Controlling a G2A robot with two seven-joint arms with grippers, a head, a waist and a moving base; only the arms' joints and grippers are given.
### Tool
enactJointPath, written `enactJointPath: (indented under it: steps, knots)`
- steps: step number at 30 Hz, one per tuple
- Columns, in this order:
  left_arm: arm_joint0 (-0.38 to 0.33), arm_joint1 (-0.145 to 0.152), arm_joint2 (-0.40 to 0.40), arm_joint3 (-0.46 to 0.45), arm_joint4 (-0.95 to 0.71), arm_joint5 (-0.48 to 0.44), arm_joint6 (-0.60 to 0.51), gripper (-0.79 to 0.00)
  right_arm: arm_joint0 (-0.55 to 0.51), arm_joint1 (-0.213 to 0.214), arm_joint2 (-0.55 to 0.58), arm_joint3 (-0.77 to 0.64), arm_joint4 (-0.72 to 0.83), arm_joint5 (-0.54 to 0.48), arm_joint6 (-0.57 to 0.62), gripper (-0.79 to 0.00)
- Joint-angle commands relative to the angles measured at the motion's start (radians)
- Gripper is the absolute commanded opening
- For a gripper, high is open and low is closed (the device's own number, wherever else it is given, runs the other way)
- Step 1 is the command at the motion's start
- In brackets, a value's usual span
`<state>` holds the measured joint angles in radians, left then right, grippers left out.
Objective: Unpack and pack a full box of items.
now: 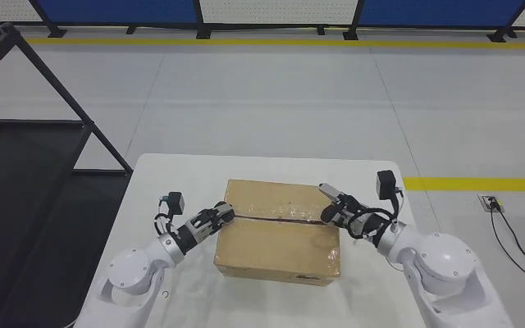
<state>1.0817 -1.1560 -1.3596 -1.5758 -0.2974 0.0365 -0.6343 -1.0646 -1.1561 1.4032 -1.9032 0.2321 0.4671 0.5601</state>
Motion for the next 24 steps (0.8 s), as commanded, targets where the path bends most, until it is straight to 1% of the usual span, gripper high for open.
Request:
enactJointPath:
  steps: [1,2,3,5,7,12,15,19,24]
  knots:
    - [0.001,0.0,-0.002,-0.002,-0.003,-0.003,0.002,-0.785,-0.008,-0.003,-0.007,-0.002,0.031,-0.093,-0.004,-0.474]
    - [0.002,0.0,-0.003,-0.003,-0.004,-0.003,0.003,-0.785,-0.005,-0.005,-0.016,0.005,0.046,-0.129,0.006,-0.711]
    - [0.003,0.0,-0.003,-0.004,-0.006,-0.004,0.004,-0.785,0.001,-0.007,-0.031,0.021,0.062,-0.153,0.025,-0.785]
    - [0.004,0.0,-0.004,-0.006,-0.007,-0.007,0.006,-0.785,0.035,-0.01,-0.06,0.065,0.073,-0.177,0.055,-0.785]
    - [0.004,0.0,-0.004,-0.006,-0.009,-0.007,0.009,-0.785,0.081,-0.015,-0.101,0.131,0.085,-0.176,0.089,-0.785]
    - [0.005,0.001,-0.005,-0.005,-0.014,-0.006,0.012,-0.785,0.22,-0.035,-0.218,0.307,0.085,-0.143,0.125,-0.785]
    - [0.006,0.001,-0.007,-0.003,-0.018,-0.006,0.014,-0.785,0.279,-0.044,-0.266,0.375,0.081,-0.111,0.155,-0.785]
    - [0.007,0.001,-0.01,-0.006,-0.026,-0.006,0.015,-0.785,0.307,-0.045,-0.285,0.409,0.08,-0.09,0.199,-0.785]
    - [0.003,0.001,-0.008,-0.008,-0.029,-0.007,0.016,-0.785,0.316,-0.038,-0.298,0.421,0.025,-0.02,0.235,-0.785]
